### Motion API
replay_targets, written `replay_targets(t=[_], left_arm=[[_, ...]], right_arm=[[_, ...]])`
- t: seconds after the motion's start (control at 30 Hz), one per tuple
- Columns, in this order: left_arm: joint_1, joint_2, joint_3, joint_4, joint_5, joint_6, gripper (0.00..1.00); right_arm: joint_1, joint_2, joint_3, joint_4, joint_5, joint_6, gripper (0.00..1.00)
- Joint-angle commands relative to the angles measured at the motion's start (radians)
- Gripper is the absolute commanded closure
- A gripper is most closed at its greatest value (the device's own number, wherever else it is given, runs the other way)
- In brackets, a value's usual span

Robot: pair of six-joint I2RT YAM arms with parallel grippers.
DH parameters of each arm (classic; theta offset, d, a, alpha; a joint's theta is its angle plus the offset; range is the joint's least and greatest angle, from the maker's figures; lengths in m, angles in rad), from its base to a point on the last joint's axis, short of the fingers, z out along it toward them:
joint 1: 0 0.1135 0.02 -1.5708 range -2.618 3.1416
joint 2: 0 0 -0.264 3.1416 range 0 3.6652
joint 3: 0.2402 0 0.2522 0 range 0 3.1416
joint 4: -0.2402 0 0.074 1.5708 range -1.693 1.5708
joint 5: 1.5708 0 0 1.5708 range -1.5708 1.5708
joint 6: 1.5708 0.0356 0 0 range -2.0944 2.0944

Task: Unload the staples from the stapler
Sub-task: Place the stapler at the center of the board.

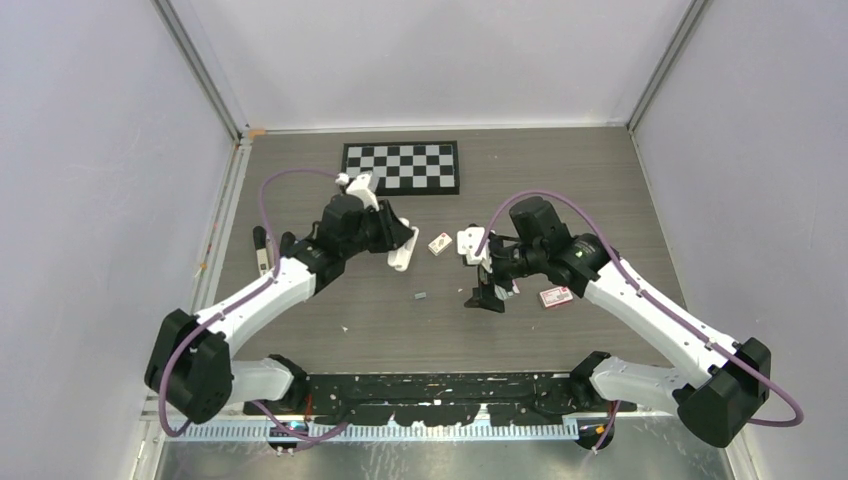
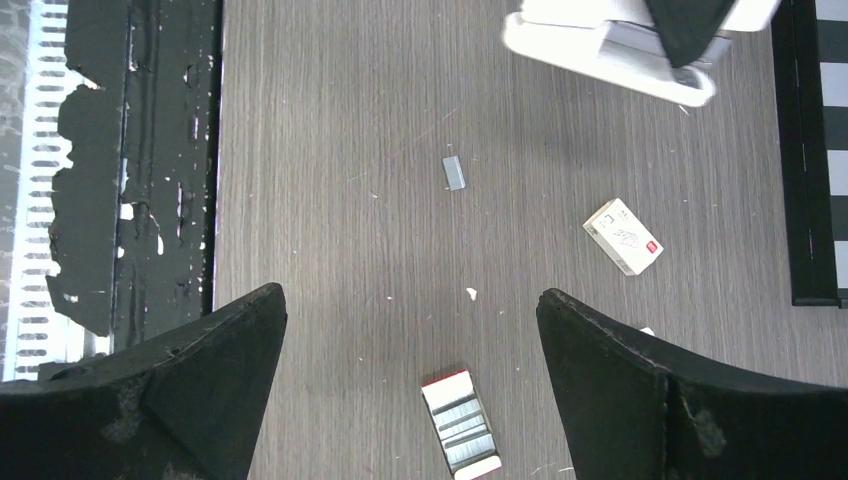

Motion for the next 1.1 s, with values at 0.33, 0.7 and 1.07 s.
replay_targets(t=[0.33,0.7,1.07], left_arm=[[0.009,0.416,0.430,-0.106,0.001,0.795,1.00],[0.034,0.608,0.591,-0.153,0.083,0.992,1.00],[0.037,0.758,0.729,-0.224,0.044,1.111,1.00]], right_arm=[[-0.042,-0.013,0.023,0.003,-0.034,0.009,0.00],[-0.062,-0.001,0.023,0.005,-0.028,0.009,0.00],[-0.075,0.019,0.024,0.001,-0.026,0.007,0.00]])
